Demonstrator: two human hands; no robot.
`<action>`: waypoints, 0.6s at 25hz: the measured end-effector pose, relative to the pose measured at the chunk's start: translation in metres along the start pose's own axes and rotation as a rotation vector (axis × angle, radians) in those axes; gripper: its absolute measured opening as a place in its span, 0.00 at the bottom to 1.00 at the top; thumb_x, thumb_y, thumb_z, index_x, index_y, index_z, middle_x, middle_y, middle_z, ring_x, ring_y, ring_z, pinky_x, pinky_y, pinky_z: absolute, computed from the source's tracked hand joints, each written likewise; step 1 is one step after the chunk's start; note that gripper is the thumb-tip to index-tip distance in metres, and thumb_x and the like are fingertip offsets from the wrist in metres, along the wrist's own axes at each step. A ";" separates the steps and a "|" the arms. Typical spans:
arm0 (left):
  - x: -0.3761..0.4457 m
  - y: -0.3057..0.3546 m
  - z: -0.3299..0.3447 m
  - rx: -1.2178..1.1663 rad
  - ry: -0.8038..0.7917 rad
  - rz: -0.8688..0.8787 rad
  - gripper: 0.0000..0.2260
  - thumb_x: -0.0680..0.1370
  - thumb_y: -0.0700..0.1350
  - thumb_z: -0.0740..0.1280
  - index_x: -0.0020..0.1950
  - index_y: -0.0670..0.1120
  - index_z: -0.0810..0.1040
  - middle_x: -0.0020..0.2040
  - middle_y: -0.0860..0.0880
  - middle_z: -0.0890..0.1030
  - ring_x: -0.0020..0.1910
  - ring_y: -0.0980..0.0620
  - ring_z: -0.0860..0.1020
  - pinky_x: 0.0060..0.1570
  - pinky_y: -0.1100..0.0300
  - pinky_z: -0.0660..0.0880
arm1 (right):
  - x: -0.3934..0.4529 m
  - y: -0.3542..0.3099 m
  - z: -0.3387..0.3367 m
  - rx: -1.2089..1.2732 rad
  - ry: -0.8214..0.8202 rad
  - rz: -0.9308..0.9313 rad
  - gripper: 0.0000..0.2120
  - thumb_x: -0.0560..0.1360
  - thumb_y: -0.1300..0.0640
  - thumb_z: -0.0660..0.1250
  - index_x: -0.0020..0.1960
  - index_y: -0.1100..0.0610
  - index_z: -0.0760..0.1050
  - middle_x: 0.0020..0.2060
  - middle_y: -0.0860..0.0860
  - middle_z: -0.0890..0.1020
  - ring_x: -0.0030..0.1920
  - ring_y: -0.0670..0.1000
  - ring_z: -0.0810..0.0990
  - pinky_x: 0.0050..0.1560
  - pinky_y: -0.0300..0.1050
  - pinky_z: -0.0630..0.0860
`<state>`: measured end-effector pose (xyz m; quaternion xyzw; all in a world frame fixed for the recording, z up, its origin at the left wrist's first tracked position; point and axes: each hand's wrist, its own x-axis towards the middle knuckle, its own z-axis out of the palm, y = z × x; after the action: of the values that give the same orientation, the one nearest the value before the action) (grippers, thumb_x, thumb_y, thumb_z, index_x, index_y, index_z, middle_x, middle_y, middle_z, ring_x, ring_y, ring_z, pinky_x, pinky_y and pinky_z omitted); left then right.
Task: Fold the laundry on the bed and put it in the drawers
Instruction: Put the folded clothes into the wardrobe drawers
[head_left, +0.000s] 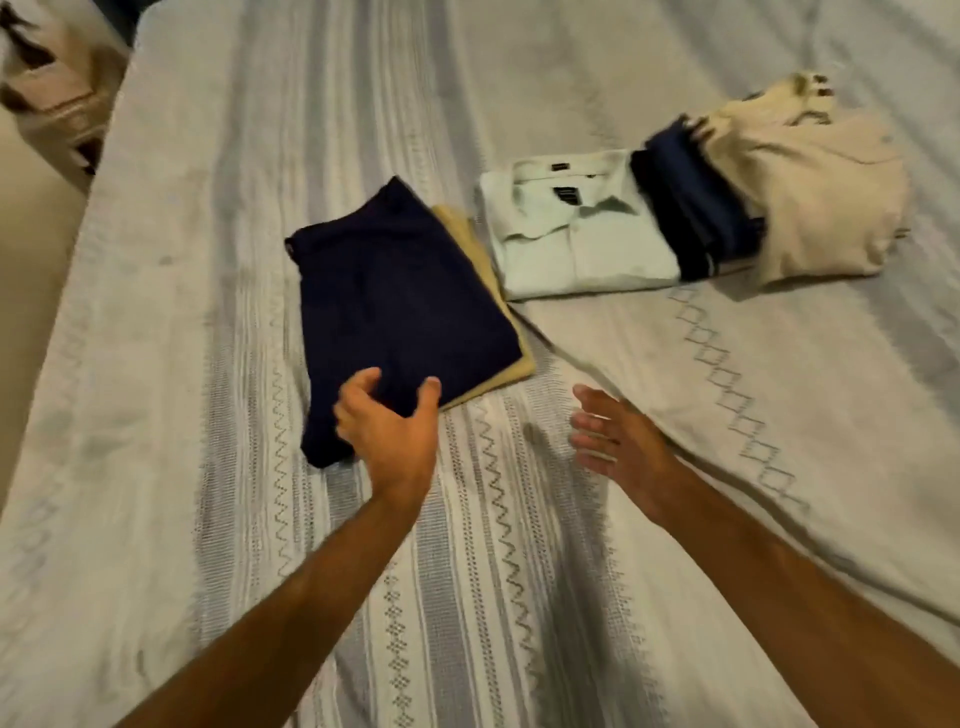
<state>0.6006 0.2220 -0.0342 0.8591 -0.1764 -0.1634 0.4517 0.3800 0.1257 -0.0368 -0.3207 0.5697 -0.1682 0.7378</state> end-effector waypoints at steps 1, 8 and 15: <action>0.032 -0.013 -0.013 0.012 0.091 -0.075 0.34 0.71 0.59 0.79 0.70 0.48 0.69 0.68 0.45 0.71 0.68 0.42 0.70 0.67 0.43 0.71 | 0.024 -0.007 0.032 0.018 -0.016 -0.024 0.39 0.57 0.34 0.81 0.63 0.50 0.82 0.55 0.48 0.83 0.51 0.50 0.83 0.60 0.53 0.80; 0.147 -0.061 -0.044 -0.042 -0.305 -0.528 0.50 0.50 0.77 0.79 0.64 0.49 0.79 0.60 0.50 0.83 0.58 0.44 0.82 0.63 0.45 0.78 | 0.123 -0.051 0.139 -0.542 0.276 -0.174 0.57 0.50 0.24 0.80 0.69 0.57 0.74 0.61 0.52 0.81 0.59 0.56 0.80 0.63 0.53 0.79; 0.126 -0.072 -0.053 0.031 -0.653 -0.526 0.47 0.55 0.64 0.86 0.70 0.49 0.77 0.60 0.52 0.84 0.57 0.49 0.83 0.65 0.49 0.77 | 0.096 -0.026 0.100 -0.457 0.139 -0.031 0.36 0.60 0.46 0.85 0.63 0.59 0.80 0.53 0.51 0.86 0.53 0.54 0.85 0.59 0.54 0.82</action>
<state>0.7465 0.2408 -0.0810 0.7848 -0.0872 -0.5342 0.3018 0.5065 0.0760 -0.0755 -0.4757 0.6373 -0.0679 0.6024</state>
